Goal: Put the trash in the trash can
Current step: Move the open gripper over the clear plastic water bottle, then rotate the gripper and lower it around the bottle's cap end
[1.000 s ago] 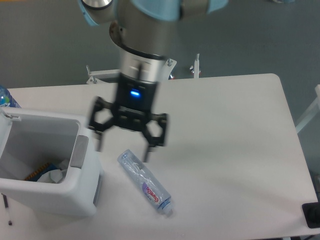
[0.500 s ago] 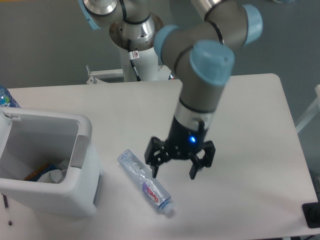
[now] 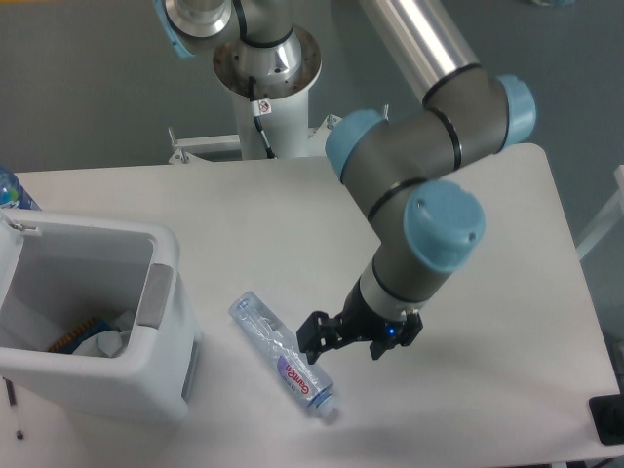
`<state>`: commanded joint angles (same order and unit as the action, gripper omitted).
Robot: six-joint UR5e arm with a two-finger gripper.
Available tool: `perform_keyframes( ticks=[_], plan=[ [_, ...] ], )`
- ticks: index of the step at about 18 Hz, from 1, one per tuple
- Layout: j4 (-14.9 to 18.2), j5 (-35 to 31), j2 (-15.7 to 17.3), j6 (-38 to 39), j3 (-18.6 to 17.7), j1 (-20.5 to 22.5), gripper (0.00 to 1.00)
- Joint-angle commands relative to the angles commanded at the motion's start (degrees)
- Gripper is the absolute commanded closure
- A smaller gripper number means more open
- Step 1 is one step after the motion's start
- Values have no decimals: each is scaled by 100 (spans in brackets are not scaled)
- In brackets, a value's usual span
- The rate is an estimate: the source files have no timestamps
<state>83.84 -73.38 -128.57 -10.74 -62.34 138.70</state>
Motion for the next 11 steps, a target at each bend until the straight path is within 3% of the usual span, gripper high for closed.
perform_keyframes(
  ticks=[3,11],
  plan=[
    [149,-228,-379,502,458,-88,0],
    [211,-817,-678,925,556,-290,0]
  ],
)
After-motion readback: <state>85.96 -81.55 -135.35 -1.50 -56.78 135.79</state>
